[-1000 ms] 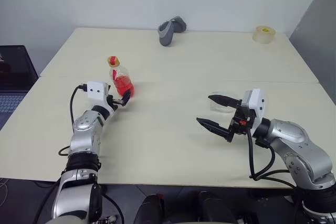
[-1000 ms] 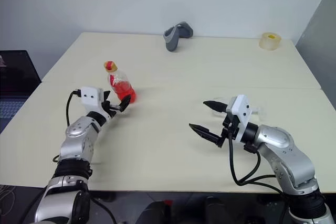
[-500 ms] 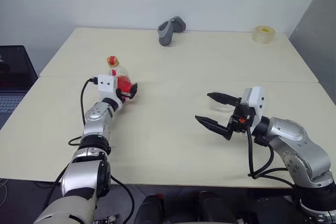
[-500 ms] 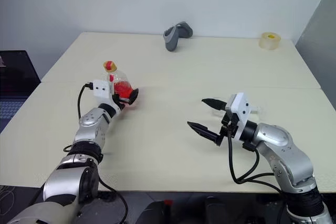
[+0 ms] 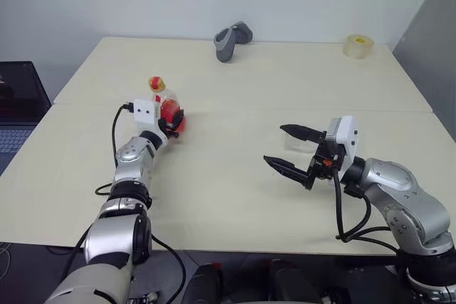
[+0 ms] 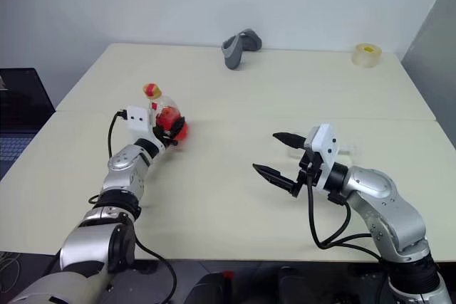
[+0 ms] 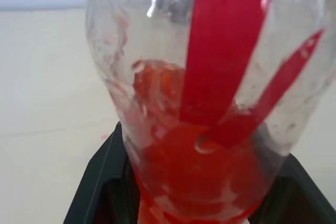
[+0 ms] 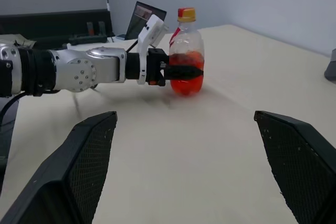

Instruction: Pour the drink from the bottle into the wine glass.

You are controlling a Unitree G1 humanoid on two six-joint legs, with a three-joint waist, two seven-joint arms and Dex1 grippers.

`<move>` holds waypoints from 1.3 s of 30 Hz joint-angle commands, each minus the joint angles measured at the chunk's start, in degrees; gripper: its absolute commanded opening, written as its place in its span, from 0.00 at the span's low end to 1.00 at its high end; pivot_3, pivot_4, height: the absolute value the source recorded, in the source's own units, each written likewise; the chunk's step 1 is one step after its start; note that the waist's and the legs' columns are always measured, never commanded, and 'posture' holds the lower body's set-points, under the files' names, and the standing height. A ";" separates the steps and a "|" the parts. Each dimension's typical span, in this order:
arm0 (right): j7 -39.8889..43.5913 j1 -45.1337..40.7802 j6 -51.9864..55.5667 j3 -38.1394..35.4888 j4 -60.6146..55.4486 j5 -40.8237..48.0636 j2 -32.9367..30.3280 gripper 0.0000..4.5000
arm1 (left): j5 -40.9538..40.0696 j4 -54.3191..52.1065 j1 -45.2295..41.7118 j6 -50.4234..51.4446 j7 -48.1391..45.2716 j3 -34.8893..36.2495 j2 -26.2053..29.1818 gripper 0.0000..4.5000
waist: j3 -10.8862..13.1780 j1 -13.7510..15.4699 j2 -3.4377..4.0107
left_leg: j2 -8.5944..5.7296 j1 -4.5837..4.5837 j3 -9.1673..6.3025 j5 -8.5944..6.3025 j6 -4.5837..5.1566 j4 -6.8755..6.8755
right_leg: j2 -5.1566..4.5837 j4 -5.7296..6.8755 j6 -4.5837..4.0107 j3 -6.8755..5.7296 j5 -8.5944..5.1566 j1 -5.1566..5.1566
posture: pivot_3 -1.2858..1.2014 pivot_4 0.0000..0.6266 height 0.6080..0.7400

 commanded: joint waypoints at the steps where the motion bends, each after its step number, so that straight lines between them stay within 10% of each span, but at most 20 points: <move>1: -0.55 2.17 2.80 -3.82 -5.37 3.53 -2.58 1.00 | -3.13 -19.23 5.34 7.82 -9.44 -6.27 -1.18 0.44 | 0.00 0.23 0.00 | -0.01 -0.04 -0.01 0.00 -0.01 0.00 | -0.03 -0.05 0.00 -0.02 0.00 0.00 | 0.52 0.24 1.00; 12: -5.38 -0.43 6.71 -4.15 -10.05 5.48 -3.63 1.00 | 0.88 -34.85 11.54 13.32 -27.68 -23.01 2.70 0.43 | 0.01 -0.45 0.02 | 0.08 0.19 0.03 -0.01 0.02 -0.03 | 0.17 0.10 0.01 0.08 -0.01 0.05 | 0.52 0.24 1.00; 39: -12.24 -10.80 12.74 7.15 -5.07 -0.92 2.52 0.91 | 1.30 -33.04 9.11 12.94 -33.54 -25.59 -0.30 0.43 | 0.00 -0.02 0.03 | -0.03 -0.02 -0.05 -0.02 0.04 -0.03 | 0.05 -0.22 0.02 -0.01 0.01 0.06 | 0.52 0.24 1.00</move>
